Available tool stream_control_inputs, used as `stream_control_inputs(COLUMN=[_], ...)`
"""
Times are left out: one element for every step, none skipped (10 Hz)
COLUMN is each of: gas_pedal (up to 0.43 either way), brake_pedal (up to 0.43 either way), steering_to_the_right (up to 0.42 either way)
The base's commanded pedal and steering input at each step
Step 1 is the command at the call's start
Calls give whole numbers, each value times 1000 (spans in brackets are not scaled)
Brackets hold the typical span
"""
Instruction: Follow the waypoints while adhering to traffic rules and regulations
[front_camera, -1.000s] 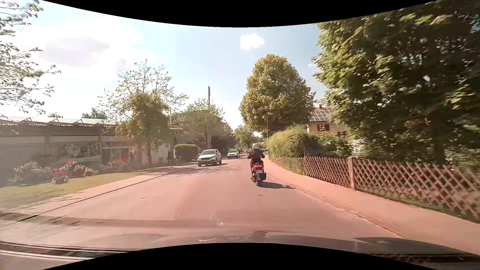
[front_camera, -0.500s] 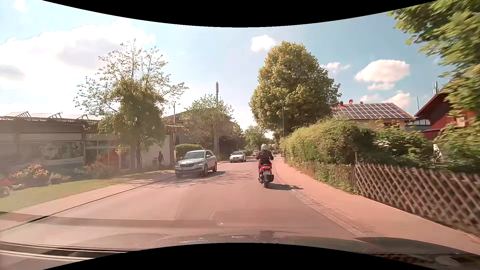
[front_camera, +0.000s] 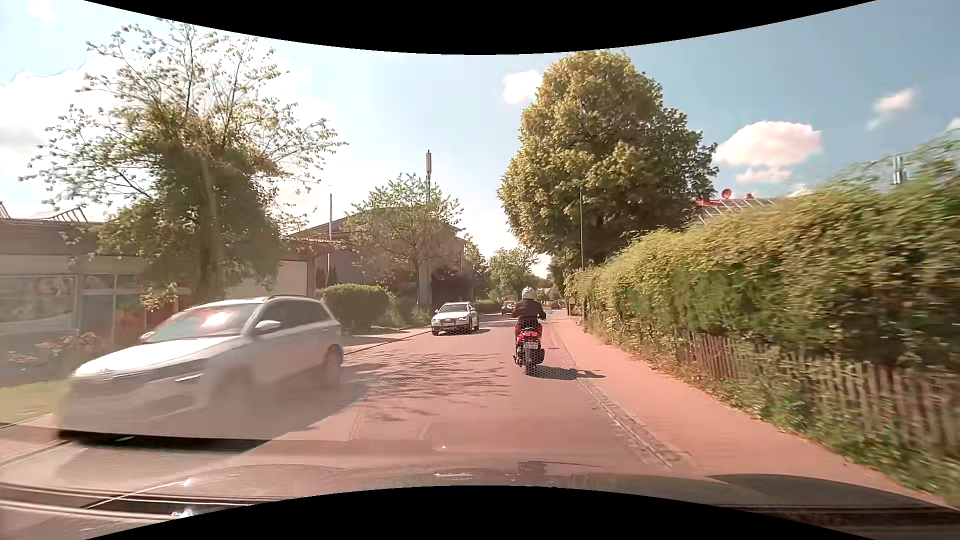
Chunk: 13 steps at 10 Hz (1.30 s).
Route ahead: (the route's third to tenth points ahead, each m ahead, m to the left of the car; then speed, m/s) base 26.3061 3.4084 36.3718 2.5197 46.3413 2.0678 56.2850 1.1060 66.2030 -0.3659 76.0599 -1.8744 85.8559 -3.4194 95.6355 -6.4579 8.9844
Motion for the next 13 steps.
stream_control_inputs(gas_pedal=[177,177,177,177,177,177,177,177,169,157,150,150,138], brake_pedal=[12,12,12,12,6,12,12,12,6,12,12,12,12], steering_to_the_right=[5,6,8,8,9,10,14,17,20,24,27,28,27])
